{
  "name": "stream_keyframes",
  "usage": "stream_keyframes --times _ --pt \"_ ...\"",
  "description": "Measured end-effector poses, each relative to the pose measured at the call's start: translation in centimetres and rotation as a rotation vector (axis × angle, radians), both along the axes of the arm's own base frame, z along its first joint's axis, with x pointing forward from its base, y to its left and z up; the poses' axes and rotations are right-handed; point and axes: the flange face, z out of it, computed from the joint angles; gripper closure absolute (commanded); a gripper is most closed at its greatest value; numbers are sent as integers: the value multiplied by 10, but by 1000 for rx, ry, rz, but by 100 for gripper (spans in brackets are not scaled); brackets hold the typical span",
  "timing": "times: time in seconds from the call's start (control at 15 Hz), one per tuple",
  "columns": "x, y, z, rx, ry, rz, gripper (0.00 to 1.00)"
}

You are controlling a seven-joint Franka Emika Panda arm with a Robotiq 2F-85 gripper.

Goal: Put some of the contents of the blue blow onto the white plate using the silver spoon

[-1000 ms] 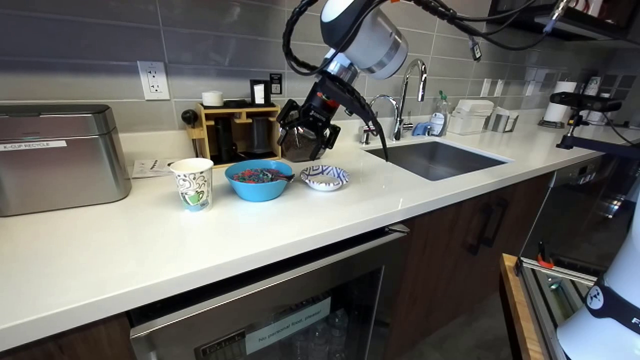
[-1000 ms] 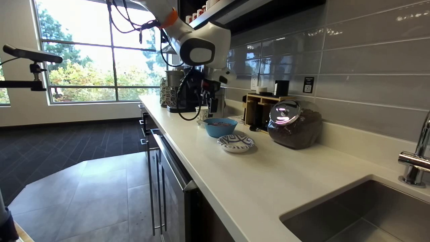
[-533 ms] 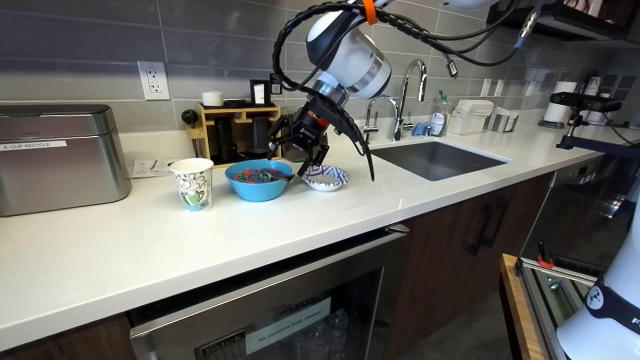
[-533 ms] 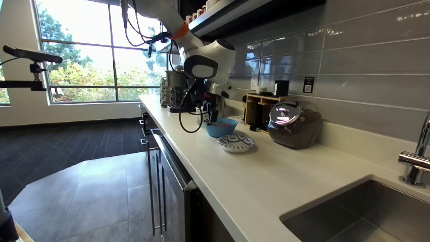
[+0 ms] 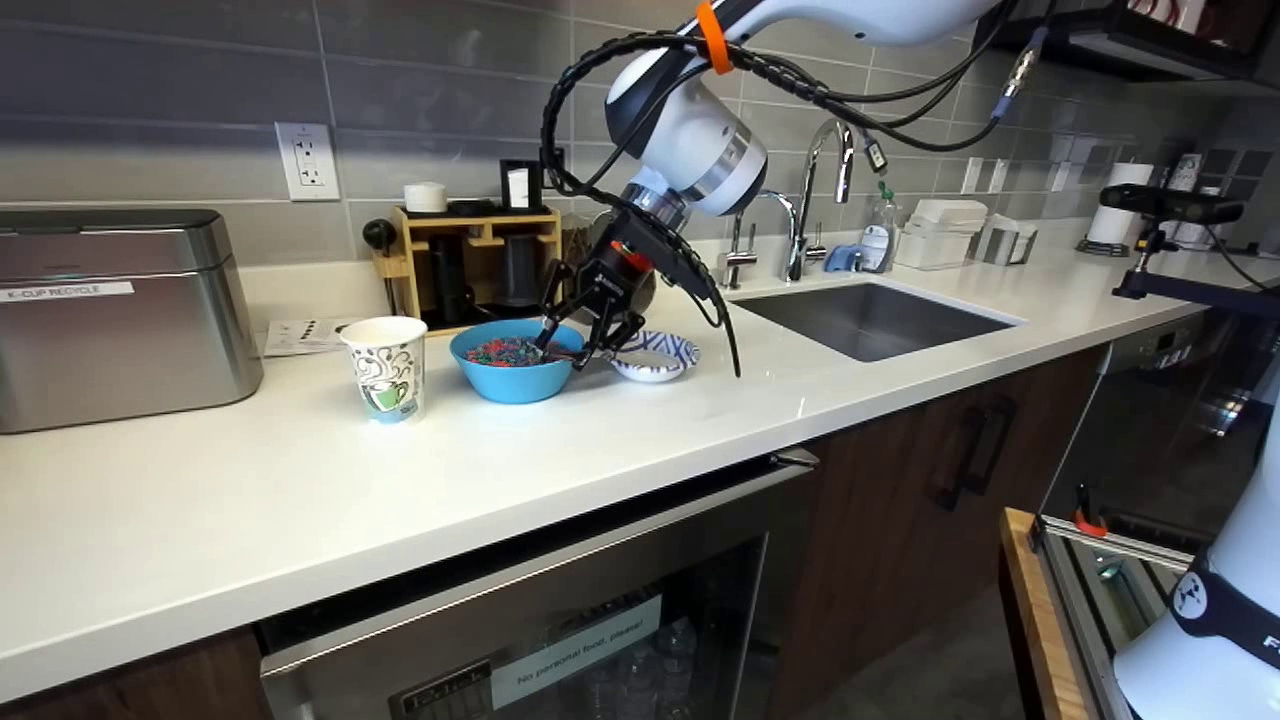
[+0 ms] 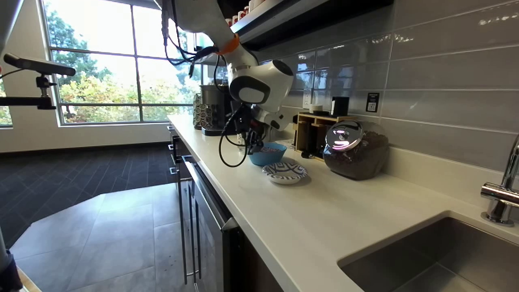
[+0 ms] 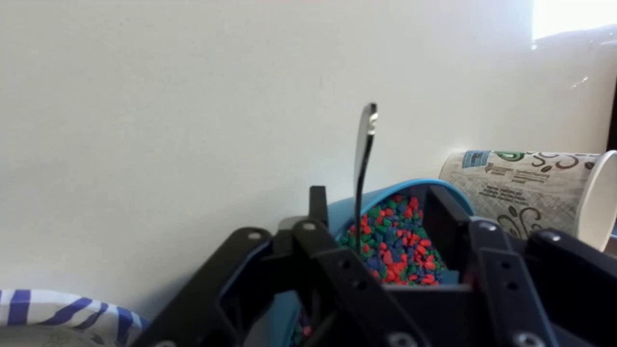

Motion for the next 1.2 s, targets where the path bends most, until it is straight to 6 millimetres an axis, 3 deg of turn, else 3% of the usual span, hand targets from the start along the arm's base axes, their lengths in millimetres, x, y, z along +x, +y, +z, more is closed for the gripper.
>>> stream_keyframes --times 0.2,0.47,0.6,0.67,0.73,0.87,0.93,1.0,1.13,1.2 --pt "-2 2 -5 50 46 27 71" --pt "-7 -1 -6 94 94 31 58" --pt "-8 -6 -6 97 102 23 60" --pt "-9 -8 -5 99 105 18 54" --pt "-9 -10 -5 98 106 14 61" --pt "-10 -13 -5 97 106 8 65" --pt "-10 -14 -5 97 106 7 76" --pt "-10 -14 -5 97 105 6 73" --pt "-9 -14 -4 97 104 7 81" --pt "-9 -14 -3 97 103 7 75"
